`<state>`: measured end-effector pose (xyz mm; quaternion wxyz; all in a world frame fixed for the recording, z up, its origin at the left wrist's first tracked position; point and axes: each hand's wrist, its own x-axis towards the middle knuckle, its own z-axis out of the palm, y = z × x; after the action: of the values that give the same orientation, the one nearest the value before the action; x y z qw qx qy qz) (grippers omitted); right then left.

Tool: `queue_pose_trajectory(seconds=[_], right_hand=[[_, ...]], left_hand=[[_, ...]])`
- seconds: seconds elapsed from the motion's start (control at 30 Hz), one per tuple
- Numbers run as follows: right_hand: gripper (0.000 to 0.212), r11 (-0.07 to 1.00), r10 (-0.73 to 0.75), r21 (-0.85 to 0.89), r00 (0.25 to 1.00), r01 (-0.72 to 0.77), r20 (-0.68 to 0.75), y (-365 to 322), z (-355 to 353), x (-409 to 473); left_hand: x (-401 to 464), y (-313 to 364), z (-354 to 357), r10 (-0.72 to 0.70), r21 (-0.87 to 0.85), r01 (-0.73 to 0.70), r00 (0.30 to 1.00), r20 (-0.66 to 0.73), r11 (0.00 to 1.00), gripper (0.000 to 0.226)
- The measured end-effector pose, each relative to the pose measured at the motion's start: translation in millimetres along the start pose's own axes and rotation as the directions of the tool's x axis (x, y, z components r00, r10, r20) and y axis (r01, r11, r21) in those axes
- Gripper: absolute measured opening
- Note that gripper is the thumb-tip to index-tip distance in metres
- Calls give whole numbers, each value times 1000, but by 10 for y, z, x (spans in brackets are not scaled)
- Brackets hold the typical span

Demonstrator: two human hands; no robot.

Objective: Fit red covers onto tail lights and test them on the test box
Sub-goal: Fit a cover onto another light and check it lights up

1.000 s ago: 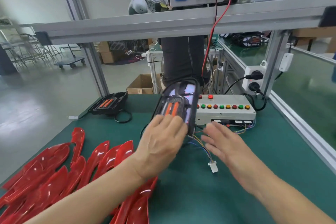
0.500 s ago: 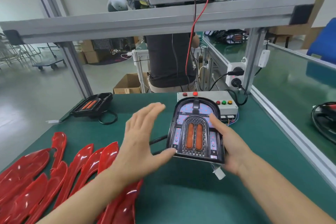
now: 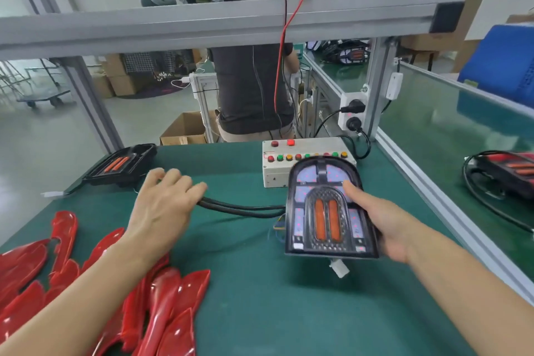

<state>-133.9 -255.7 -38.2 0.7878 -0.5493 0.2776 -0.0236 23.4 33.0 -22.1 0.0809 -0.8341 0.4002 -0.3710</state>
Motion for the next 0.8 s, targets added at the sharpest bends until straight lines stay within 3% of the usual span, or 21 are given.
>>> queue_pose_trajectory(seconds=[0.17, 0.23, 0.3, 0.4, 0.47, 0.53, 0.67, 0.73, 0.8], right_hand=[[40, 975, 20, -217, 995, -42, -102, 168, -286, -27], [36, 974, 20, -223, 994, -44, -109, 198, -348, -26], [35, 983, 32, -174, 994, -50, -109, 203, -400, -16], [36, 994, 109, 24, 989, -107, -97, 208, -398, 2], [36, 983, 129, 145, 986, -113, -104, 220, -319, 22], [38, 972, 124, 212, 987, -101, -101, 235, -213, 58], [36, 979, 115, 180, 987, -93, -111, 249, -131, 116], [37, 989, 113, 112, 986, -99, -126, 253, -184, 130], [37, 997, 78, 9, 986, -77, -147, 260, -240, 120]], left_hand=[[-179, 60, 150, 80, 96, -93, 988, 130, 991, 25], [-251, 69, 251, 124, 72, -143, 967, 223, 987, 19], [-285, 25, 333, 70, 64, -101, 926, 371, 993, 22], [-244, -37, 422, -108, 24, 116, 812, 574, 993, 49], [-103, -69, 470, -277, -95, 412, 749, 602, 906, 58], [72, -46, 474, -386, -94, 547, 692, 611, 832, 57], [319, -31, 422, -385, 193, 335, 746, 544, 922, 39], [384, 16, 401, -294, 188, 228, 797, 527, 955, 34], [400, 148, 337, -144, 46, 138, 876, 460, 989, 31]])
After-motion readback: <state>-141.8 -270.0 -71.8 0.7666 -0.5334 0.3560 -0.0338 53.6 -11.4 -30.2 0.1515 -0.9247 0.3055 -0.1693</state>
